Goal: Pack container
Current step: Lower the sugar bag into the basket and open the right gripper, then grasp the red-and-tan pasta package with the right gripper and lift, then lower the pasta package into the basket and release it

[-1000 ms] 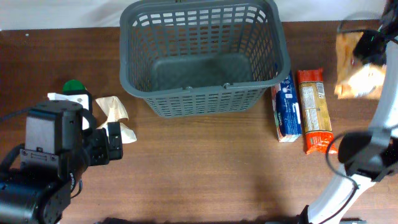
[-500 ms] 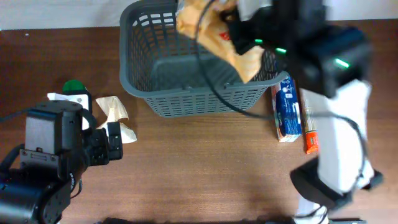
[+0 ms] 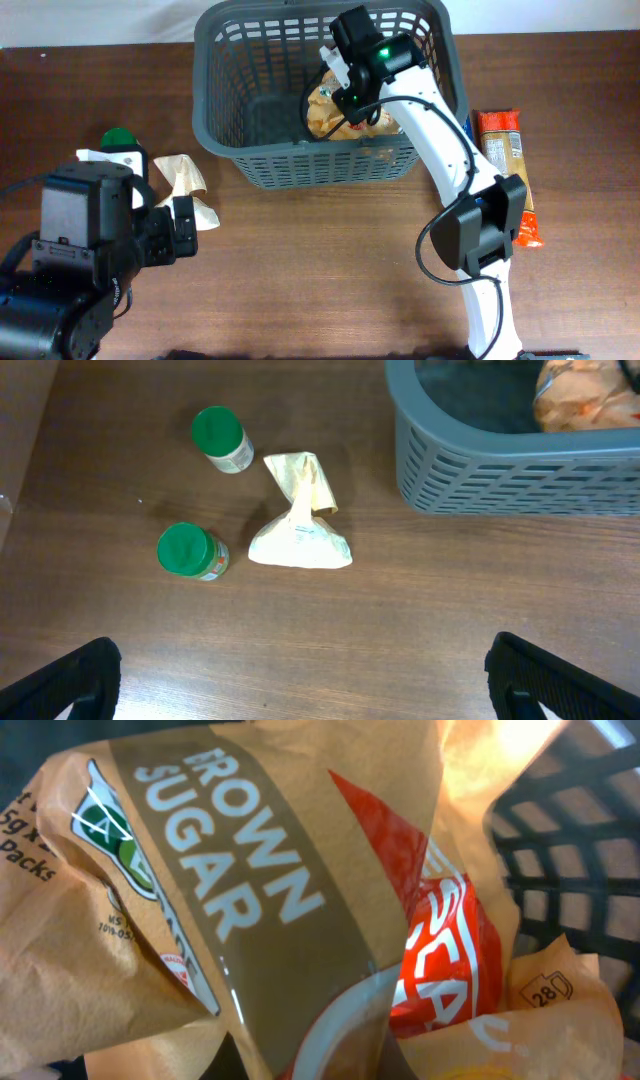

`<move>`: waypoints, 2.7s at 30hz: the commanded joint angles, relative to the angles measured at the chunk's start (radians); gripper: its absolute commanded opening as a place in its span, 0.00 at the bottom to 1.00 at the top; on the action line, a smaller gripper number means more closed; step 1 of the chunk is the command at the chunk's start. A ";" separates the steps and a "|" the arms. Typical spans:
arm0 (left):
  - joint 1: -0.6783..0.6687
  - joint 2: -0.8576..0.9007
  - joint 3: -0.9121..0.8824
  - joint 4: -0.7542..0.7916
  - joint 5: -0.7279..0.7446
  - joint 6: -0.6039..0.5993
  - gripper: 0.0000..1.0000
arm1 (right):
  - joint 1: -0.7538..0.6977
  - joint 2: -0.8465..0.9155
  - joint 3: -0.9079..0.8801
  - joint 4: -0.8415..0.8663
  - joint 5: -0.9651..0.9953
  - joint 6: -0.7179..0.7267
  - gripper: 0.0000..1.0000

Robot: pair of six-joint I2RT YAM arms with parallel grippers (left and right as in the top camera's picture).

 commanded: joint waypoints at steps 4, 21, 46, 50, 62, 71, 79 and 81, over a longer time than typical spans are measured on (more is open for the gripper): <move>0.005 -0.004 0.003 -0.001 -0.011 -0.002 0.99 | -0.016 -0.089 0.043 -0.006 0.047 0.002 0.68; 0.005 -0.004 0.003 -0.001 -0.011 -0.002 0.99 | -0.639 -0.311 0.453 -0.259 0.017 0.274 0.99; 0.005 -0.004 0.003 -0.001 -0.010 -0.002 0.99 | -0.772 -0.040 -0.652 0.176 -0.224 0.108 0.81; 0.005 -0.004 0.003 -0.001 -0.011 -0.003 0.99 | -0.775 -0.051 -0.661 0.172 -0.240 0.205 0.04; 0.005 -0.004 0.003 -0.001 -0.011 -0.003 0.99 | -0.616 -0.455 0.163 -0.142 -0.326 0.147 0.04; 0.005 -0.004 0.003 -0.001 -0.010 -0.002 0.99 | -0.089 -0.527 0.336 -0.135 -0.306 -0.474 0.04; 0.005 -0.004 0.003 -0.001 -0.010 -0.003 0.99 | -0.004 -0.214 0.305 -0.027 -0.234 -0.664 0.04; 0.005 -0.004 0.003 -0.001 -0.011 -0.003 0.99 | -0.001 -0.106 0.305 0.050 -0.223 -0.630 0.04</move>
